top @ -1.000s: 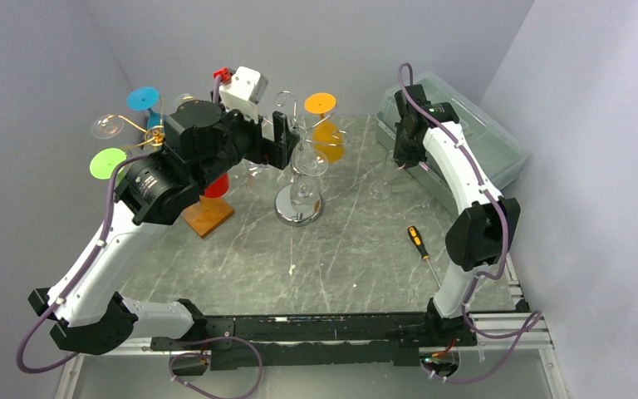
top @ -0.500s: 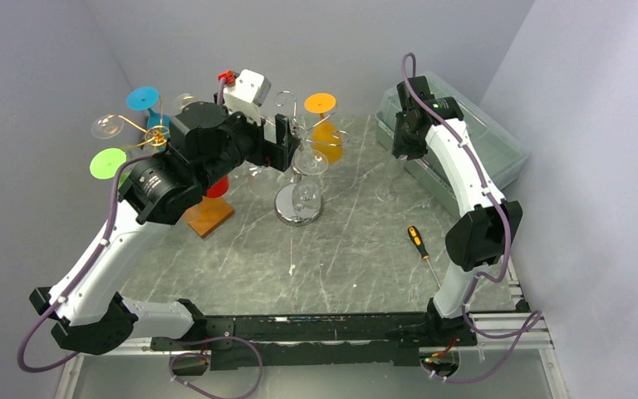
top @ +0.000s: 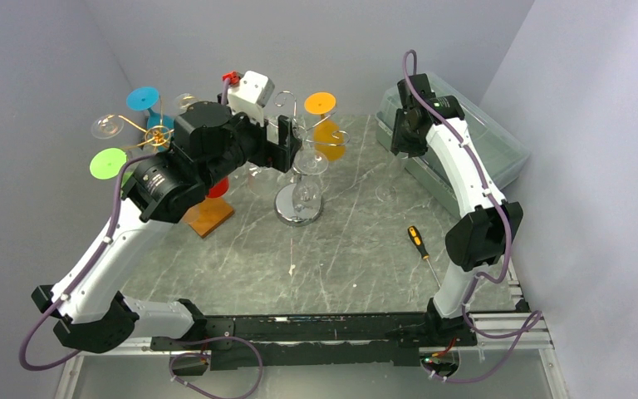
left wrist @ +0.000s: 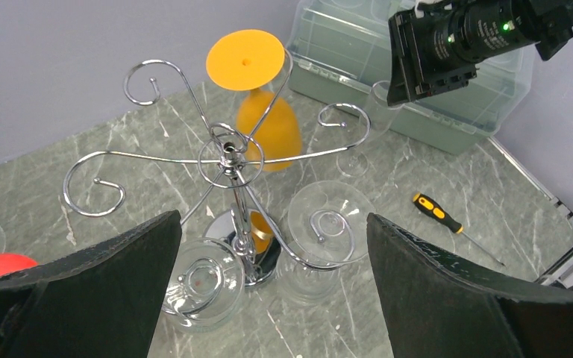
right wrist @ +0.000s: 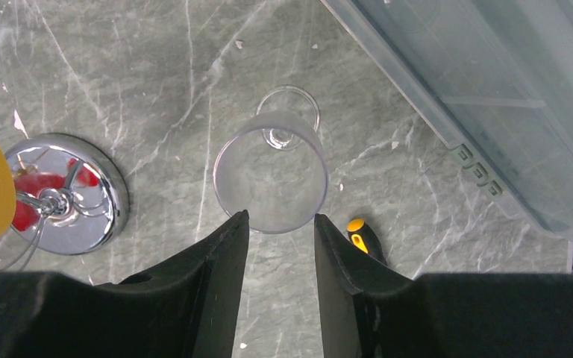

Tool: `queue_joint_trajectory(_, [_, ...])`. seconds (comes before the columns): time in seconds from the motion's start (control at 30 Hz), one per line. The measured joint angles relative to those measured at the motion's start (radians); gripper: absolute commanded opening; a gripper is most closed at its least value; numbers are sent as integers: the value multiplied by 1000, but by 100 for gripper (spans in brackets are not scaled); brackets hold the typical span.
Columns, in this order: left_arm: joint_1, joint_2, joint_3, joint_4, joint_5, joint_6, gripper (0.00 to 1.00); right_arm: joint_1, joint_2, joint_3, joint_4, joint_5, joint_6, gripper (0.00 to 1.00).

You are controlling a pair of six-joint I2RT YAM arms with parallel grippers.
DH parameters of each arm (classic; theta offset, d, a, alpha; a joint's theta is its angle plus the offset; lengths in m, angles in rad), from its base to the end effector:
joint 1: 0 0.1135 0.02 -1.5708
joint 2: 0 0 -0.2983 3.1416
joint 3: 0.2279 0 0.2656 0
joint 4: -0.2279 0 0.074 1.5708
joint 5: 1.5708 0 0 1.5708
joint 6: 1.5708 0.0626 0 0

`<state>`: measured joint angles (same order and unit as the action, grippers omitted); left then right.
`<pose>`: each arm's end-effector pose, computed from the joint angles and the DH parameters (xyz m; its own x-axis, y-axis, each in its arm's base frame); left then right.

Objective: Take the wine glass off the wine glass rack
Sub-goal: Place the wine glass at the center of the board, then pick up the wine glass from the wine rack.

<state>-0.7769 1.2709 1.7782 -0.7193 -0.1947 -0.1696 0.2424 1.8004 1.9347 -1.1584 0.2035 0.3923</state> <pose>0.1948 -0.1745 0.5481 -0.2412 0.0049 -0.9705 0.5197 0.8452 -0.1249 0.3978 0.0853 0.3825 -0.8172 0.1837 -0.5464 0.1941 0.9802 0.0392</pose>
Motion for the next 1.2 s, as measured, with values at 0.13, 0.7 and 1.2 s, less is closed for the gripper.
queue_joint_trajectory(0.13, [0, 31, 12, -21, 24, 0, 99, 0, -22, 0, 0, 0, 0, 47])
queue_joint_trajectory(0.7, [-194, 248, 149, -199, -249, -21, 99, 2, -372, -64, 135, -76, 12, 83])
queue_joint_trajectory(1.2, [-232, 344, 192, -262, -354, -54, 96, 3, -422, -150, 151, -101, 12, 84])
